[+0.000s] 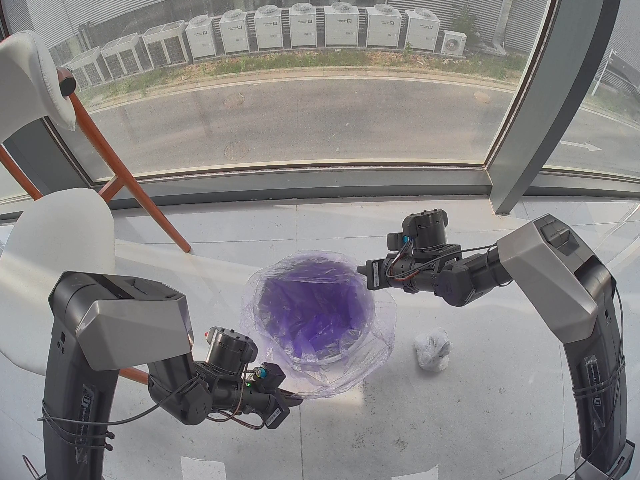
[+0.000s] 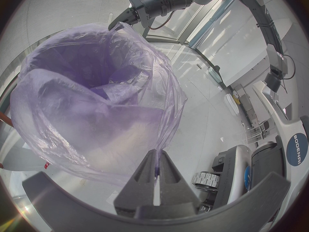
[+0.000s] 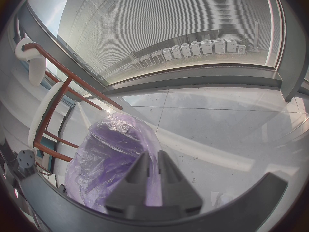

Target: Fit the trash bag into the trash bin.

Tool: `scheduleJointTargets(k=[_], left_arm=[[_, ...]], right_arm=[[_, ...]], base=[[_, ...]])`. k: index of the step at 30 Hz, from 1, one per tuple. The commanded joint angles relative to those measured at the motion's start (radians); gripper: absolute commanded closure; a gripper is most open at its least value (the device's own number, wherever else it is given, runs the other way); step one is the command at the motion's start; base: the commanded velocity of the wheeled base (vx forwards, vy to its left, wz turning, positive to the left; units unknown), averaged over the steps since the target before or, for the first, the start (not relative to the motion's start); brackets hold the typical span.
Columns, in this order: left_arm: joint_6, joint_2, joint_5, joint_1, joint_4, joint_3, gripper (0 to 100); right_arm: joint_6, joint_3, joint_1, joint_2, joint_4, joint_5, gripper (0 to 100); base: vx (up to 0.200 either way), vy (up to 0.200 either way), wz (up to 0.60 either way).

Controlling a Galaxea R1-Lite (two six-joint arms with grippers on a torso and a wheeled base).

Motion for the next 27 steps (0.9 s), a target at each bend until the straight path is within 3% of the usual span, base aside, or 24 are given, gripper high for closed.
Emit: scheduleJointTargets(k=[1, 9, 27], left_arm=[[-0.007, -0.004, 0.001, 0.0, -0.001, 0.004, 100], [-0.019, -0.026, 0.02, 0.003, -0.003, -0.006, 100], [-0.019, -0.003, 0.053, -0.007, 0.002, -0.045, 100]], right_arm=[[0.0, -0.008, -0.005, 0.024, -0.004, 0.001, 100], [0.042, -0.068, -0.033, 0.033, -0.119, 0.004, 100], [0.098, -0.168, -0.11, 0.166, -0.156, 0.004, 100]], base=[[0.0, 0.0, 0.0], [0.0, 0.0, 0.0], [0.0, 0.0, 0.0]])
